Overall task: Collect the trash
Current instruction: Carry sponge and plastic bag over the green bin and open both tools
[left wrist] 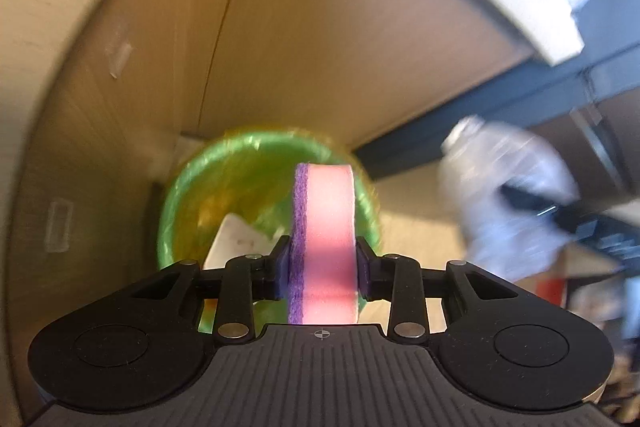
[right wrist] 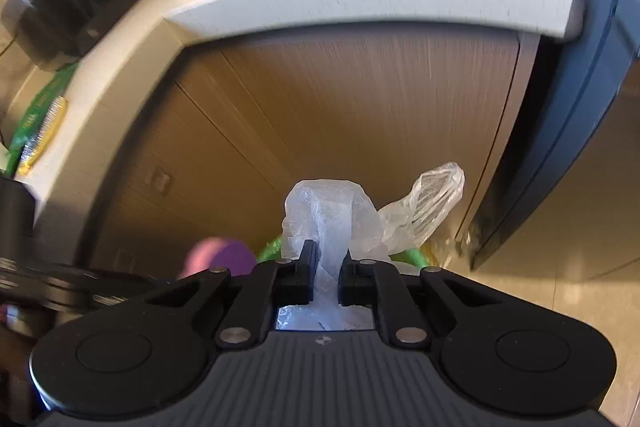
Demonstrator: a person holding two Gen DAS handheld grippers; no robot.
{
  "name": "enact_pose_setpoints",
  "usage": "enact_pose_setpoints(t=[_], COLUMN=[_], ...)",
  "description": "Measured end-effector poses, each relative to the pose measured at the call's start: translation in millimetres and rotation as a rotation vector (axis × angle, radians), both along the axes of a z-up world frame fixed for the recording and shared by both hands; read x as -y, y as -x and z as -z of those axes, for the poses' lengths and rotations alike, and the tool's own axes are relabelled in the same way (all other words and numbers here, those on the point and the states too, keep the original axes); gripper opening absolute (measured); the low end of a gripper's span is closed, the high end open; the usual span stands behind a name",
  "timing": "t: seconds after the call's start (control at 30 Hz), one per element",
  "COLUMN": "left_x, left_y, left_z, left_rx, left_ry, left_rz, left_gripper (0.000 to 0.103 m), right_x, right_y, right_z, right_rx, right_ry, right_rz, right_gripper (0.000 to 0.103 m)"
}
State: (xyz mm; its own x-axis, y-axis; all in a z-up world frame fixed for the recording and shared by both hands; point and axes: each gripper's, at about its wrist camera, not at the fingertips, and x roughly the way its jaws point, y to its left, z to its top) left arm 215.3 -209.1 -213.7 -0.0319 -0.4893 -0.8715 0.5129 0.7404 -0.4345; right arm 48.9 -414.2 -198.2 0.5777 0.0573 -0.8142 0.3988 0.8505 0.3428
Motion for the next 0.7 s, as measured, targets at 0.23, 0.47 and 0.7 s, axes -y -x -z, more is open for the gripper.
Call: enact_pose_setpoints(t=[0.23,0.47,0.7], left_x=[-22,48,48], left_y=[-7,-13,-21], left_z=[-23,41,51], left_rx=[0.010,0.000,-0.023], left_ry=[0.059,-0.158,-0.161], left_rz=[-0.073,0.080,0.055], left_gripper=[0.036,0.036,0.037], right_x=[-11,-20,-21], right_y=[-32,-72,-70], right_z=[59,150,211], right_rx=[-0.131,-0.304,-0.368], right_ry=[-0.078,-0.202,-0.320], right_rz=[-0.052,-0.049,0.016], right_gripper=[0.009,0.009,0.024])
